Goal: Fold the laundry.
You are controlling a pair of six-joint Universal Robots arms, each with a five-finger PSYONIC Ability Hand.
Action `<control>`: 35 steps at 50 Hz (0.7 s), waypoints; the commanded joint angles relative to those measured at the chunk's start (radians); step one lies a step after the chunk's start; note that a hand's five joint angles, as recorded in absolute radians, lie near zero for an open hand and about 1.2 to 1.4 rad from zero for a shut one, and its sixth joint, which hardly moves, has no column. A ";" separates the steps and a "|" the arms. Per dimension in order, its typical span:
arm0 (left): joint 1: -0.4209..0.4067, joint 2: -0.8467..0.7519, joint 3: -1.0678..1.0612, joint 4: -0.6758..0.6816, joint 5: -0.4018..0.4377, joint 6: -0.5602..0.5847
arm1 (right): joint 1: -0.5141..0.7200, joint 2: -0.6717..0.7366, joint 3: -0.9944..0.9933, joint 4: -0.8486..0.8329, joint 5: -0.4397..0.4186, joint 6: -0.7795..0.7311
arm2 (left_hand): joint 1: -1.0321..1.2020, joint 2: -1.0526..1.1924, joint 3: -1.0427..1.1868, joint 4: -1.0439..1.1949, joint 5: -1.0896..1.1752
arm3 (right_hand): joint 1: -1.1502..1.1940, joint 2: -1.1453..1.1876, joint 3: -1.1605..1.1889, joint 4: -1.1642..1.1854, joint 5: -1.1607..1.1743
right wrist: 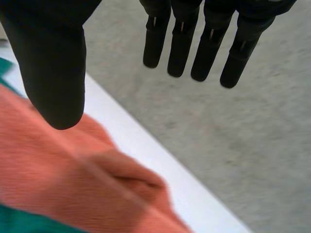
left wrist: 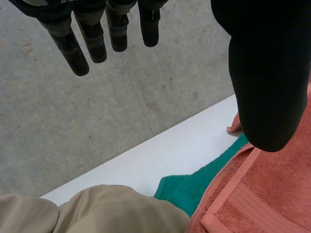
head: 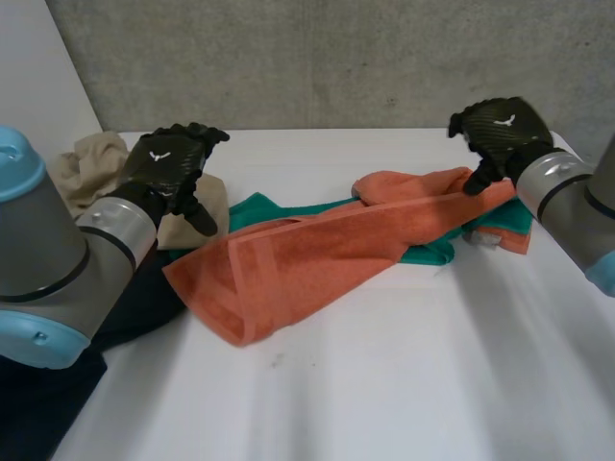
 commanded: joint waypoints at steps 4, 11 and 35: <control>0.016 0.107 -0.009 -0.169 0.012 -0.046 | 0.101 0.236 -0.317 0.310 -0.039 0.061 | -0.017 -0.027 -0.030 -0.024 -0.044 | -0.208 -0.198 -0.201 -0.202 -0.179; 0.026 0.176 -0.060 -0.183 0.020 -0.096 | 0.138 0.405 -0.433 0.239 0.024 0.053 | -0.017 -0.027 -0.030 -0.024 -0.044 | -0.200 -0.189 -0.192 -0.193 -0.171; 0.078 0.149 -0.048 -0.088 0.038 -0.094 | 0.034 0.002 -0.302 0.104 -0.026 0.041 | -0.017 -0.027 -0.030 -0.024 -0.044 | 0.872 0.883 0.880 0.879 0.901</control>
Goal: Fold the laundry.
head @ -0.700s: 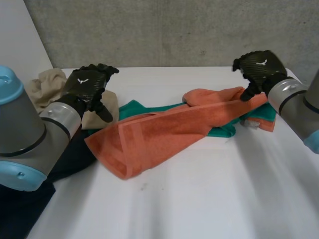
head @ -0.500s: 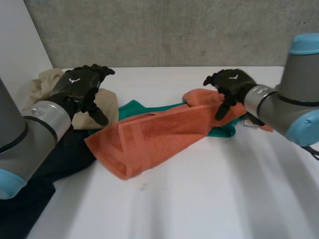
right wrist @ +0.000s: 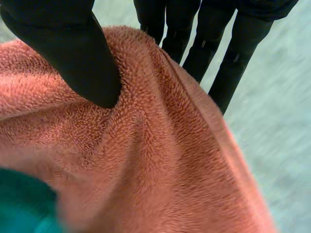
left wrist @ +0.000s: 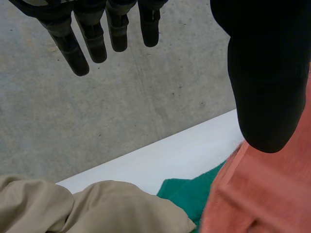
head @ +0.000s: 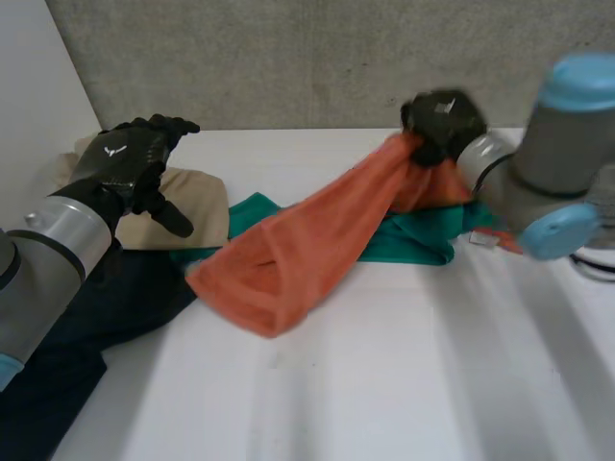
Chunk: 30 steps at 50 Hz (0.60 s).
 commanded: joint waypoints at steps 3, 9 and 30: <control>-0.001 -0.055 0.084 0.000 0.003 -0.002 | -0.155 -0.387 0.132 0.027 -0.060 -0.050 | -0.017 -0.027 -0.030 -0.024 -0.044 | 0.319 0.228 0.212 0.206 0.283; -0.054 -0.136 0.174 -0.002 0.005 0.003 | -0.259 -0.557 0.178 0.012 -0.138 0.021 | -0.017 -0.027 -0.030 -0.024 -0.044 | 0.319 0.228 0.212 0.206 0.283; -0.214 -0.492 0.489 -0.081 -0.017 0.131 | -0.346 -0.677 0.496 0.131 -0.373 0.018 | -0.017 -0.027 -0.030 -0.024 -0.044 | 0.319 0.228 0.212 0.206 0.283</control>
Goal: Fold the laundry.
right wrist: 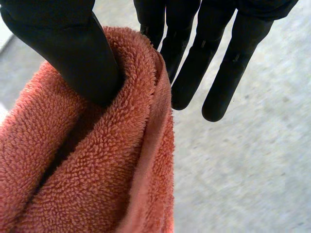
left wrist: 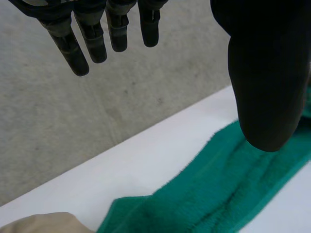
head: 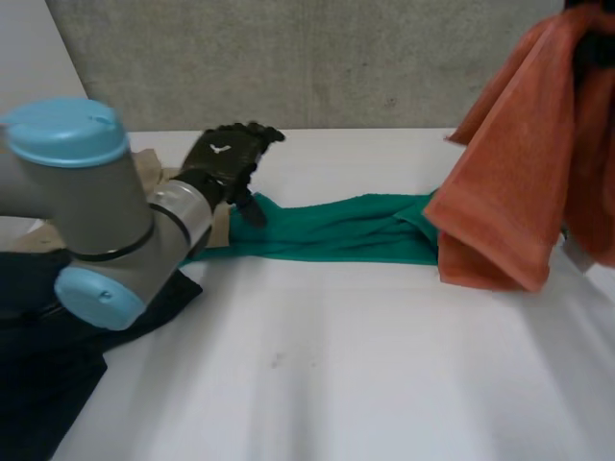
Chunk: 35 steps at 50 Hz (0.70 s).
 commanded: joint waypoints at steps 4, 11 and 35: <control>-0.015 -0.033 0.030 -0.026 -0.008 0.058 | 0.014 -0.007 0.187 0.181 -0.143 -0.192 | -0.017 -0.027 -0.030 -0.024 -0.044 | 0.319 0.228 0.208 0.201 0.276; -0.012 0.004 -0.006 0.003 -0.008 0.063 | 0.053 0.088 0.226 0.426 -0.056 -0.590 | -0.017 -0.027 -0.030 -0.024 -0.044 | -0.421 -0.513 -0.533 -0.540 -0.465; 0.115 0.311 -0.253 0.023 0.013 0.048 | 0.343 0.539 -0.342 0.138 0.200 -0.092 | -0.017 -0.027 -0.030 -0.024 -0.044 | -0.902 -0.994 -1.014 -1.021 -0.946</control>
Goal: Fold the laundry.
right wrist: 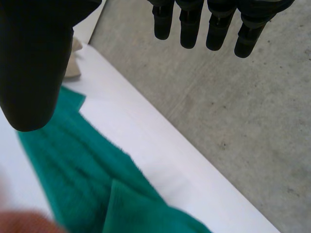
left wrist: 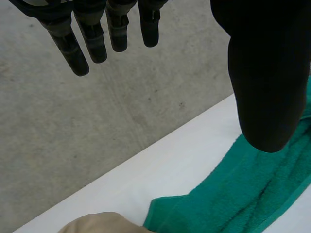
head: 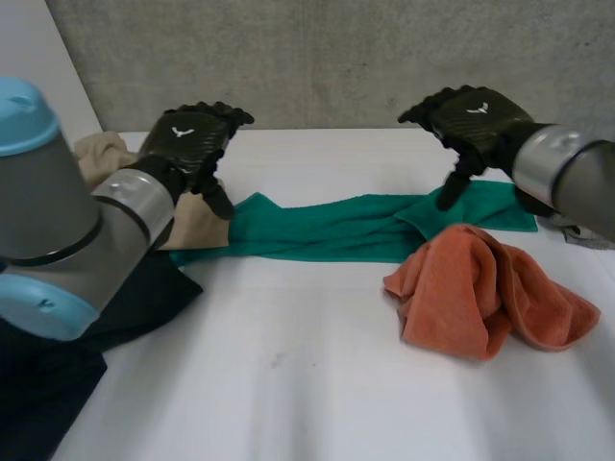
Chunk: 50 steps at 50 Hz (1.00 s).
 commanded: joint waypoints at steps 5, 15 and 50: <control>0.086 0.163 -0.149 0.031 0.037 -0.028 | 0.126 0.292 -0.250 -0.136 0.126 0.110 | -0.017 -0.027 -0.030 -0.024 -0.044 | -0.052 -0.032 -0.028 -0.029 -0.043; 0.149 0.195 -0.216 0.034 0.063 -0.074 | 0.241 0.520 -0.370 -0.167 0.136 0.113 | -0.017 -0.027 -0.030 -0.024 -0.044 | -0.052 -0.032 -0.028 -0.029 -0.043; 0.244 0.272 -0.368 0.087 0.118 -0.117 | 0.249 0.823 -0.582 -0.253 0.196 0.127 | -0.017 -0.027 -0.030 -0.024 -0.044 | 0.462 0.481 0.486 0.485 0.471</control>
